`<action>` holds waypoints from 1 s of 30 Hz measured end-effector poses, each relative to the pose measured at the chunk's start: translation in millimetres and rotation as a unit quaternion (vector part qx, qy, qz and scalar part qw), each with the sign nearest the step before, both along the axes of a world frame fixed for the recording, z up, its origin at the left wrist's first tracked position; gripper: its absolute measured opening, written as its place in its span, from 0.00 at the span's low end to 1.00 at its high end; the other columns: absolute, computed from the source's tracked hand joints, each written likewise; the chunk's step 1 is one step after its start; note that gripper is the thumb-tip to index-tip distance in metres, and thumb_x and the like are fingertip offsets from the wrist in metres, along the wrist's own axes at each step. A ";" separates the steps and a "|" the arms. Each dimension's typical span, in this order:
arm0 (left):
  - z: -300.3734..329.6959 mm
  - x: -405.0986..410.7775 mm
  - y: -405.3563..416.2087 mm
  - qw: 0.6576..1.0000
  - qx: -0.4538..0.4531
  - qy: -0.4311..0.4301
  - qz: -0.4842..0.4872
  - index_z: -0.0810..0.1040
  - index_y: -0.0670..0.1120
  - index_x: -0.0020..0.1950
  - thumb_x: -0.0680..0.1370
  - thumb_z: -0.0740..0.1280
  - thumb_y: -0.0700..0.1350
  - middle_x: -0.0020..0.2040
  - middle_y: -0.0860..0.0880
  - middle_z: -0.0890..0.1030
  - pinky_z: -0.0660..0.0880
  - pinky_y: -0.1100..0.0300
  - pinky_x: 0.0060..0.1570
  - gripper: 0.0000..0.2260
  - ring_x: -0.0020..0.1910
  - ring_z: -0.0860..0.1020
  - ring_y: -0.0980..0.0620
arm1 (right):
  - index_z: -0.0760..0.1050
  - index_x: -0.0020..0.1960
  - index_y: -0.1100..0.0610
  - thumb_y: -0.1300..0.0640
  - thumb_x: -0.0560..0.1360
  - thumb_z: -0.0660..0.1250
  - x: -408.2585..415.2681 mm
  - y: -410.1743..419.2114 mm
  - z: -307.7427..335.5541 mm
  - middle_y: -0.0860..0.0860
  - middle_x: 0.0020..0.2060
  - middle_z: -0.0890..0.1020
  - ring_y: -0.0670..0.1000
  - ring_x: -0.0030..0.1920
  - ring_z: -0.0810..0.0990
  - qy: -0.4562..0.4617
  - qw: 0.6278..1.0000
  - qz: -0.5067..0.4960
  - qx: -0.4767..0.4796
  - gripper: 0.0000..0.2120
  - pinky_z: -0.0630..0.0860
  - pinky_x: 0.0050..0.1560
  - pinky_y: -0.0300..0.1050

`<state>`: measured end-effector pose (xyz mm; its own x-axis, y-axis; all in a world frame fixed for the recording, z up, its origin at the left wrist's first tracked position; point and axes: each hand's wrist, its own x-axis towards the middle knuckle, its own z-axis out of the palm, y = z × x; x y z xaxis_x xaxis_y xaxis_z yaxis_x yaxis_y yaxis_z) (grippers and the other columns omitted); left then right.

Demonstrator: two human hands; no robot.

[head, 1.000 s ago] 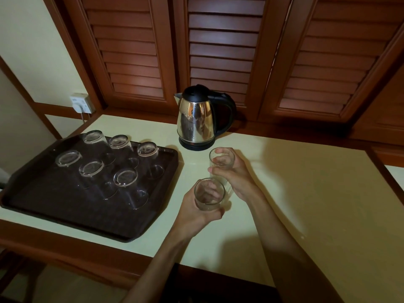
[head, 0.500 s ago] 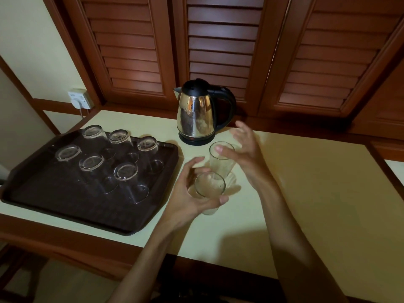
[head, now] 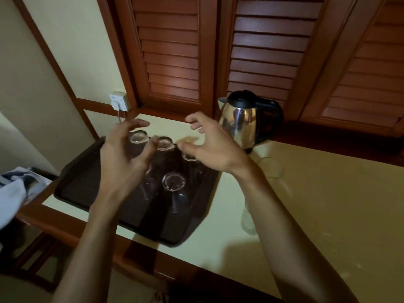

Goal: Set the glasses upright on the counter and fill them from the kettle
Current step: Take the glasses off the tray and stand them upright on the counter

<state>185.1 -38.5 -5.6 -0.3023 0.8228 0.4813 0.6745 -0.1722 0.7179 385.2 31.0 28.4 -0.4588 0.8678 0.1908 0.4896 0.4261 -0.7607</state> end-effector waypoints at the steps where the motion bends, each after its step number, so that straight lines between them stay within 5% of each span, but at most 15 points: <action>1: -9.3 -21.5 7.6 0.999 -0.011 0.002 0.041 0.75 0.56 0.64 0.79 0.69 0.59 0.64 0.54 0.78 0.79 0.47 0.60 0.16 0.64 0.78 0.51 | 0.70 0.72 0.51 0.51 0.76 0.74 -21.3 5.9 -0.1 0.51 0.70 0.75 0.52 0.69 0.72 -0.018 1.000 0.015 0.009 0.27 0.70 0.66 0.49; 4: -34.5 -69.2 25.0 0.992 -0.092 -0.012 0.083 0.75 0.55 0.66 0.75 0.63 0.71 0.65 0.49 0.79 0.79 0.44 0.60 0.28 0.63 0.78 0.47 | 0.69 0.74 0.53 0.53 0.78 0.71 -88.1 33.3 -8.1 0.54 0.71 0.72 0.56 0.72 0.69 -0.082 0.995 0.046 0.033 0.26 0.68 0.69 0.53; 9: -59.0 -103.0 30.9 0.980 -0.195 0.006 0.026 0.79 0.52 0.64 0.73 0.77 0.57 0.68 0.46 0.73 0.72 0.51 0.66 0.22 0.70 0.70 0.45 | 0.67 0.76 0.52 0.59 0.78 0.68 -166.6 76.5 -33.4 0.57 0.70 0.69 0.61 0.71 0.67 -0.218 0.971 0.081 0.051 0.28 0.69 0.67 0.57; 13: -58.1 -137.0 35.1 0.975 -0.213 0.049 -0.038 0.79 0.56 0.60 0.73 0.75 0.59 0.61 0.53 0.74 0.72 0.51 0.63 0.18 0.64 0.72 0.48 | 0.69 0.75 0.54 0.62 0.75 0.73 -193.5 92.6 -40.9 0.58 0.68 0.72 0.60 0.68 0.72 -0.331 0.934 0.132 0.033 0.30 0.71 0.58 0.51; 16: -42.6 -158.5 44.1 0.950 -0.279 0.106 -0.089 0.77 0.57 0.60 0.73 0.74 0.62 0.59 0.53 0.77 0.76 0.47 0.61 0.19 0.59 0.76 0.51 | 0.75 0.66 0.57 0.61 0.73 0.76 -218.0 97.2 -39.5 0.59 0.63 0.79 0.58 0.57 0.77 -0.405 0.903 0.143 0.009 0.23 0.74 0.50 0.47; 19: -10.0 -168.8 65.9 0.872 -0.429 0.188 -0.140 0.74 0.57 0.68 0.72 0.76 0.60 0.63 0.52 0.81 0.76 0.45 0.65 0.27 0.63 0.80 0.48 | 0.77 0.62 0.60 0.60 0.75 0.74 -239.6 97.4 -40.3 0.58 0.53 0.81 0.54 0.44 0.77 -0.481 0.869 0.115 0.008 0.16 0.71 0.41 0.44; 21: 8.3 -160.2 81.6 0.800 -0.494 0.311 -0.138 0.72 0.54 0.72 0.71 0.78 0.58 0.65 0.51 0.81 0.76 0.50 0.64 0.32 0.64 0.79 0.47 | 0.77 0.63 0.62 0.59 0.81 0.65 -250.1 99.2 -43.9 0.59 0.57 0.82 0.51 0.40 0.76 -0.541 0.827 0.127 0.082 0.13 0.71 0.37 0.39; 25: 2.5 -138.2 97.5 0.641 -0.498 0.577 -0.091 0.75 0.52 0.71 0.76 0.75 0.53 0.65 0.49 0.80 0.76 0.50 0.63 0.25 0.64 0.79 0.45 | 0.77 0.65 0.60 0.57 0.82 0.64 -271.1 95.2 -48.2 0.58 0.61 0.81 0.60 0.61 0.80 -0.584 0.800 0.104 0.090 0.14 0.76 0.63 0.52; 28: -13.0 -133.6 95.8 0.536 -0.485 0.686 -0.078 0.77 0.47 0.70 0.82 0.62 0.50 0.64 0.44 0.80 0.69 0.46 0.68 0.17 0.61 0.77 0.41 | 0.77 0.66 0.55 0.54 0.80 0.67 -280.8 97.8 -44.5 0.55 0.60 0.81 0.58 0.61 0.80 -0.602 0.797 0.032 0.029 0.15 0.73 0.66 0.55; 30: -12.9 -134.7 95.6 0.501 -0.476 0.718 -0.089 0.78 0.45 0.66 0.82 0.61 0.48 0.63 0.43 0.82 0.67 0.46 0.69 0.15 0.57 0.78 0.41 | 0.77 0.66 0.54 0.54 0.78 0.70 -277.7 101.1 -43.8 0.54 0.60 0.81 0.57 0.62 0.79 -0.599 0.799 0.025 0.052 0.17 0.72 0.67 0.56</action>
<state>50.4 57.0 -18.5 -0.0880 0.8382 -0.5383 0.6480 -0.3623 -0.6700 107.5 132.1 -15.4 -0.3996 0.8508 -0.3412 0.8206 0.4979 0.2806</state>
